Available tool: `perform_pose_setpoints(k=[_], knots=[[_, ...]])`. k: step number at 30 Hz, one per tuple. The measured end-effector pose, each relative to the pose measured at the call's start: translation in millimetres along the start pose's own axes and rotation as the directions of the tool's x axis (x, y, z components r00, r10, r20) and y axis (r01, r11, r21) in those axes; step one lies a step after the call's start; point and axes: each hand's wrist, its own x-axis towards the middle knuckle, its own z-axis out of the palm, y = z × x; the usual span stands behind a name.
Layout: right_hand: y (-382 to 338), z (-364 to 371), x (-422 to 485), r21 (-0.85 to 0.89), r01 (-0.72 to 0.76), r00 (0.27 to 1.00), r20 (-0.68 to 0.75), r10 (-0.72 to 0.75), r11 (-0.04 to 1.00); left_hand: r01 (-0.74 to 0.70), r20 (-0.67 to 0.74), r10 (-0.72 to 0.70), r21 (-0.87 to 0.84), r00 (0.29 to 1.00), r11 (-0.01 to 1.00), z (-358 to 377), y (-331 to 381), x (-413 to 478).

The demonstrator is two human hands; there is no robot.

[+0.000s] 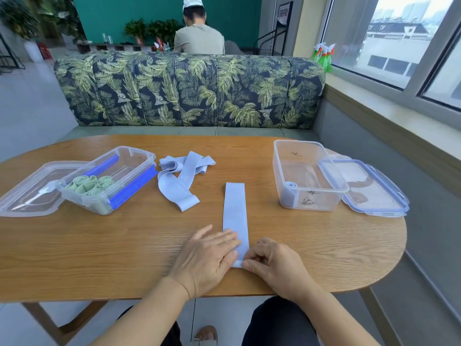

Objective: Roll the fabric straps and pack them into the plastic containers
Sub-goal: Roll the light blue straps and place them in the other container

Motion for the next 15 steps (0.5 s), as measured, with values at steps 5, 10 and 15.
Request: perform_pose_setpoints(k=[5, 10, 15], knots=[[-4.1, -4.5, 2.5, 0.02, -0.047, 0.998, 0.054, 0.045, 0.999, 0.063, 0.08, -0.052, -0.142, 0.995, 0.988, -5.3, 4.5, -0.6], [-4.8, -3.0, -0.4, 0.018, -0.043, 0.998, 0.041, 0.042, 0.999, 0.106, 0.012, -0.107, -0.274, 0.994, 0.956, -7.4, 2.4, -7.8], [-6.1, -1.2, -4.1, 0.016, -0.032, 0.999, 0.011, 0.031, 0.999, 0.003, -0.009, -0.005, -0.197, 1.0, 0.98, -4.3, 7.0, -16.6]])
